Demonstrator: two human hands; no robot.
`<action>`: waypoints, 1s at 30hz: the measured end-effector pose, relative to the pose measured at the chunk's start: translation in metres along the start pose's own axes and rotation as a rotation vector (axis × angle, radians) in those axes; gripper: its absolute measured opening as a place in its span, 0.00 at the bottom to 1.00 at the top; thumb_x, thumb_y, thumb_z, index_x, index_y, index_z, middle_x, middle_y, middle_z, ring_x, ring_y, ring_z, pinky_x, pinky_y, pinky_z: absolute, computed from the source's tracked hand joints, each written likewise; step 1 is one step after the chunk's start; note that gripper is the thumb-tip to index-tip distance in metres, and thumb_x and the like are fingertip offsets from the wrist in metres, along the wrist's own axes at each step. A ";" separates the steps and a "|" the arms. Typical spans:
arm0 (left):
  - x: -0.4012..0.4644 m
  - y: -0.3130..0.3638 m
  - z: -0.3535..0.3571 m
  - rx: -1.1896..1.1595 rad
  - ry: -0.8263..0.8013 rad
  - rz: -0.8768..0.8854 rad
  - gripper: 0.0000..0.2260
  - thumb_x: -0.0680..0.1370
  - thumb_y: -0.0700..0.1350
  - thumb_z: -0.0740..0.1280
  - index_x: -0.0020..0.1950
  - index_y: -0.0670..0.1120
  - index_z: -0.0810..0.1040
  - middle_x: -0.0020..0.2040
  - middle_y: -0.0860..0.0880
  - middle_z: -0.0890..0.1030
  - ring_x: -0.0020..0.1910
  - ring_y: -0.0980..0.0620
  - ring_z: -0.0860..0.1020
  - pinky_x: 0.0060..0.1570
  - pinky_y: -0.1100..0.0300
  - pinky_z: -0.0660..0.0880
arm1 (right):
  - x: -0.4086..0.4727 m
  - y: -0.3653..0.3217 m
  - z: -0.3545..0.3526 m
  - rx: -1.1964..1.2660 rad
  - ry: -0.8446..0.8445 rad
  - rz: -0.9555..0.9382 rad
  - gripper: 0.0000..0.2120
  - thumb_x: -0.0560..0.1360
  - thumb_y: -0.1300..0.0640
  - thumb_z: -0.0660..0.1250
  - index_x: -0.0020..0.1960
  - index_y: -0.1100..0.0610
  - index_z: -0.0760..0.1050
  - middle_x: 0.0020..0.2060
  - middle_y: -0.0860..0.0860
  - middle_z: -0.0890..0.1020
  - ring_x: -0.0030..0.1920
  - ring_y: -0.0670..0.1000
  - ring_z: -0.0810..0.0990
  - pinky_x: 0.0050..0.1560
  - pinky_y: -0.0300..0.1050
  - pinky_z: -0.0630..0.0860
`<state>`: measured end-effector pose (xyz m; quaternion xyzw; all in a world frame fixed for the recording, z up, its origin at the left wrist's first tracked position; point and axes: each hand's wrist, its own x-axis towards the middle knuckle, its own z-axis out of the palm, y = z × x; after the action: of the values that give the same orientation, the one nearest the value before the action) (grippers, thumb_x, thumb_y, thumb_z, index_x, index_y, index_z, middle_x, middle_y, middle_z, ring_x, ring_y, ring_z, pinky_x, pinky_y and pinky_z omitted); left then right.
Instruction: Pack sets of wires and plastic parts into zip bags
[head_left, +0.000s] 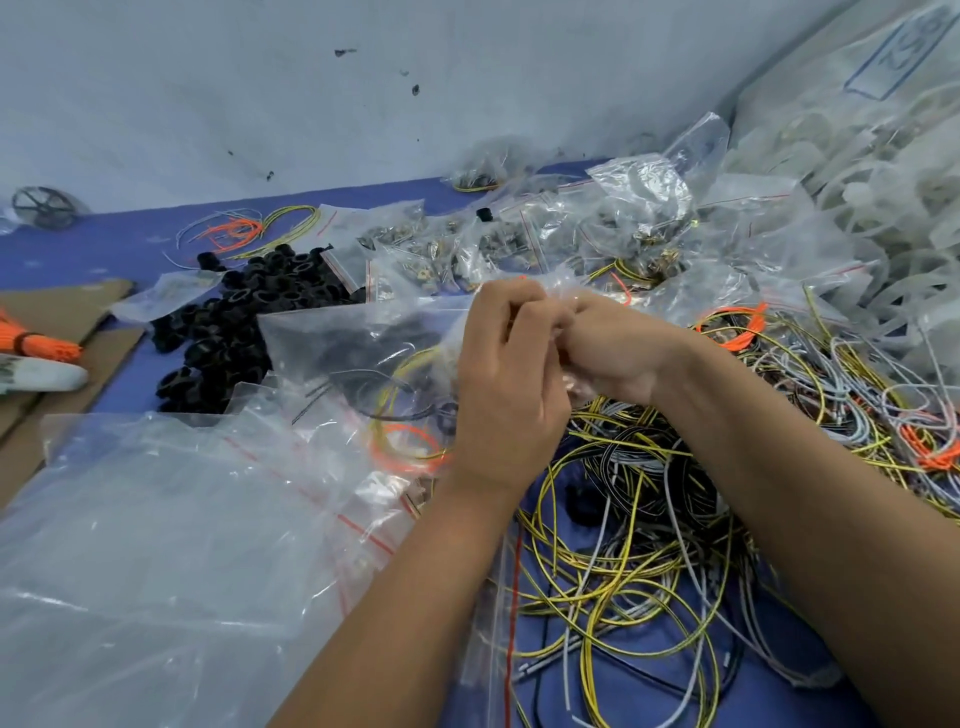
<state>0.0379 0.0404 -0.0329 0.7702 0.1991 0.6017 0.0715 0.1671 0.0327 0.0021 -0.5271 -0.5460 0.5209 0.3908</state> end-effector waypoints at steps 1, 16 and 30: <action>0.000 0.001 0.000 -0.003 -0.003 -0.001 0.08 0.76 0.27 0.60 0.48 0.33 0.79 0.50 0.38 0.75 0.48 0.44 0.74 0.53 0.62 0.69 | 0.001 0.000 -0.002 0.077 0.016 0.030 0.17 0.77 0.72 0.56 0.34 0.58 0.73 0.24 0.51 0.73 0.22 0.46 0.72 0.21 0.36 0.66; 0.000 -0.007 -0.001 -0.004 0.117 -0.137 0.11 0.71 0.26 0.59 0.46 0.36 0.78 0.50 0.41 0.74 0.49 0.52 0.72 0.52 0.69 0.66 | 0.008 -0.013 0.004 0.270 -0.011 0.120 0.29 0.83 0.33 0.48 0.47 0.58 0.72 0.37 0.52 0.71 0.37 0.50 0.70 0.38 0.44 0.75; -0.005 -0.008 0.008 -0.030 0.070 -0.255 0.08 0.80 0.31 0.63 0.53 0.42 0.76 0.50 0.49 0.75 0.51 0.57 0.74 0.50 0.62 0.70 | -0.029 -0.006 -0.018 -0.023 0.400 -0.144 0.19 0.84 0.48 0.64 0.54 0.64 0.83 0.48 0.57 0.87 0.46 0.55 0.88 0.48 0.49 0.86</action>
<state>0.0430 0.0470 -0.0420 0.7161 0.2886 0.6171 0.1520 0.1880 0.0072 0.0141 -0.5841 -0.4999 0.3704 0.5212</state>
